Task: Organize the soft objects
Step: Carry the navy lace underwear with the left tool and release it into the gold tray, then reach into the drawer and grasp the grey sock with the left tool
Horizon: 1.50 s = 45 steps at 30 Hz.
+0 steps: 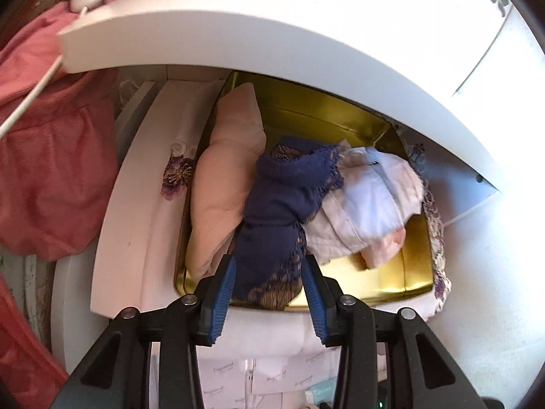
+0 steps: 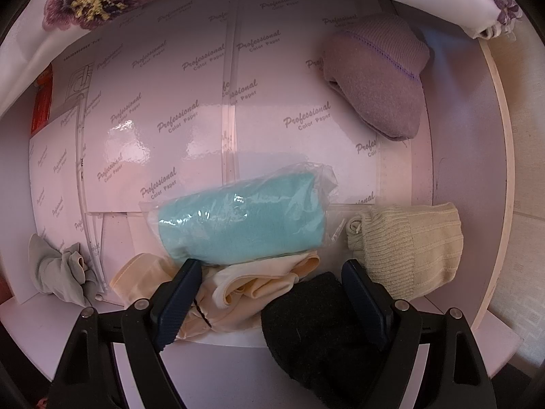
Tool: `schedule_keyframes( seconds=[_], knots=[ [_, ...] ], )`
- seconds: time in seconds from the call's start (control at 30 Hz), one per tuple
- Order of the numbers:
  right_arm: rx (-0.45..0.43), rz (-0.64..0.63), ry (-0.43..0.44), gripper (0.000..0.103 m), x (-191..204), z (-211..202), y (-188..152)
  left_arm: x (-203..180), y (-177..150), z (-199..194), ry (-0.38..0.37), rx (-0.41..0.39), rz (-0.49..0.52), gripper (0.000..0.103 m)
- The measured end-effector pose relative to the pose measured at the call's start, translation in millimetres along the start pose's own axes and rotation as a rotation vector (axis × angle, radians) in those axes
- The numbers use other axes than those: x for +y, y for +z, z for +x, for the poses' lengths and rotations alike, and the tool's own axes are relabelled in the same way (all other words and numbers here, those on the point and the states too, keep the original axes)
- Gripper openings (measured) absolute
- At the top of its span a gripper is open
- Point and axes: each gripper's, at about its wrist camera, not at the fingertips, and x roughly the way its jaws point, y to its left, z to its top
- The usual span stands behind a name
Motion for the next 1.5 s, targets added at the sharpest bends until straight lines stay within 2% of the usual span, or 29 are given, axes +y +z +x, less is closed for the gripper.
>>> schedule_keyframes(
  seconds=[0.27,0.5,0.7,0.8,1.1,1.3,1.5],
  knots=[
    [-0.001,-0.002,-0.002,0.085,0.1,0.6,0.4,3.2,-30.1,-36.0,-0.038,-0.030,0.022,0.040],
    [-0.002,-0.001,-0.003,0.085,0.4,0.5,0.4,9.4,-71.5,-40.8,-0.032,0.028,0.020,0.040],
    [-0.004,-0.001,-0.004,0.085,1.0,-0.4,0.8,13.9,-105.6,-29.4,-0.006,0.122,0.035,0.040],
    [-0.004,0.000,-0.003,0.085,0.4,-1.0,0.2,15.2,-115.9,-19.0,0.012,0.192,0.055,0.040],
    [-0.003,0.000,-0.002,0.085,0.0,-1.2,0.3,29.3,-137.3,7.9,0.057,0.315,0.067,0.040],
    [-0.002,0.004,0.000,0.085,0.5,-2.3,0.7,19.9,-162.4,40.8,0.072,0.493,0.184,0.040],
    [-0.002,0.003,0.000,0.085,0.5,-2.9,0.4,5.0,-184.1,65.3,0.094,0.602,0.312,0.040]
  ],
)
